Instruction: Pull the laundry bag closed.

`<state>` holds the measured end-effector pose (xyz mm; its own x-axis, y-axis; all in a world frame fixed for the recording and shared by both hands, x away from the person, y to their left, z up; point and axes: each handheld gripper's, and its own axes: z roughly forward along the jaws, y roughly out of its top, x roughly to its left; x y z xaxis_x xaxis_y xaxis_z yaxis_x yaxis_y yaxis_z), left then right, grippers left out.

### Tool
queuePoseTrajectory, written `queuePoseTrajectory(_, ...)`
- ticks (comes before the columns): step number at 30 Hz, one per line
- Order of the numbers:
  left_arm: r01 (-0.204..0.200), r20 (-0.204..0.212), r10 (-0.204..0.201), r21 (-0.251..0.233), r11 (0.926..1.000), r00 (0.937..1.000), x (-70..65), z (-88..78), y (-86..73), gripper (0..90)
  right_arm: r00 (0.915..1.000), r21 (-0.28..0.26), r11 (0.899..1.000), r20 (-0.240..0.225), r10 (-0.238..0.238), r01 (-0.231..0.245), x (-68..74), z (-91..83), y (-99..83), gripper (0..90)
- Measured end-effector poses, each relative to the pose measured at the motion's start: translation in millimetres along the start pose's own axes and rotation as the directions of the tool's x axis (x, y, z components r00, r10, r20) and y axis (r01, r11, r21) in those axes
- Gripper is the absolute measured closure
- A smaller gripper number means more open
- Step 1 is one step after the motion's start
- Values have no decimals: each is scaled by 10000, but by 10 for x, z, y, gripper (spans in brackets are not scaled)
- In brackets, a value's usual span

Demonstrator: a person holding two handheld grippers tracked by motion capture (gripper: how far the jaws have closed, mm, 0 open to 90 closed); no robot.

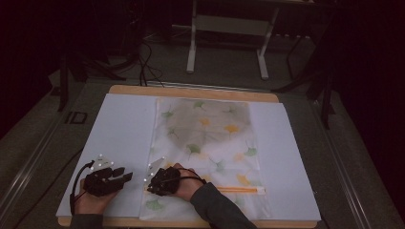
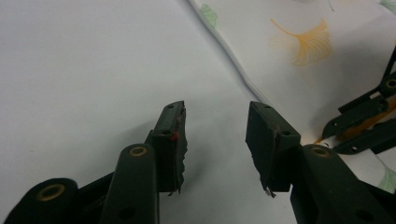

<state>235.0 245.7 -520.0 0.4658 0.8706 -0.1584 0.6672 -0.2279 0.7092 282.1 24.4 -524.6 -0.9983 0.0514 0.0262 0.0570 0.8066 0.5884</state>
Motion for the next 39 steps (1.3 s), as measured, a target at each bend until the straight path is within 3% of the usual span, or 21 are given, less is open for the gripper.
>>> queuePoseTrajectory(9,26,462,-26,-16,10000,9989,-103,-49,-37,562,9999,-242,9997,107,-68,71,31,-85,-20,839)
queuePoseTrajectory(17,-9,1125,-9,153,9999,9937,-216,-55,-73,548,9997,-305,9995,229,-110,117,39,-128,-37,839)
queuePoseTrajectory(24,322,1891,-344,147,9994,9814,-269,-60,-80,535,9995,-336,9994,314,-101,112,54,-143,-45,839)
queuePoseTrajectory(25,410,2199,-456,256,9988,9744,-290,-41,-85,533,9993,-361,9993,358,-98,111,54,-149,-45,839)
queuePoseTrajectory(30,169,2576,-348,713,9973,9656,-376,51,-86,532,9992,-408,9991,390,-108,124,57,-153,-41,839)
queuePoseTrajectory(39,51,2845,-383,1167,9932,9579,-424,170,-76,551,9981,-566,9982,589,-184,218,67,-216,-35,841)
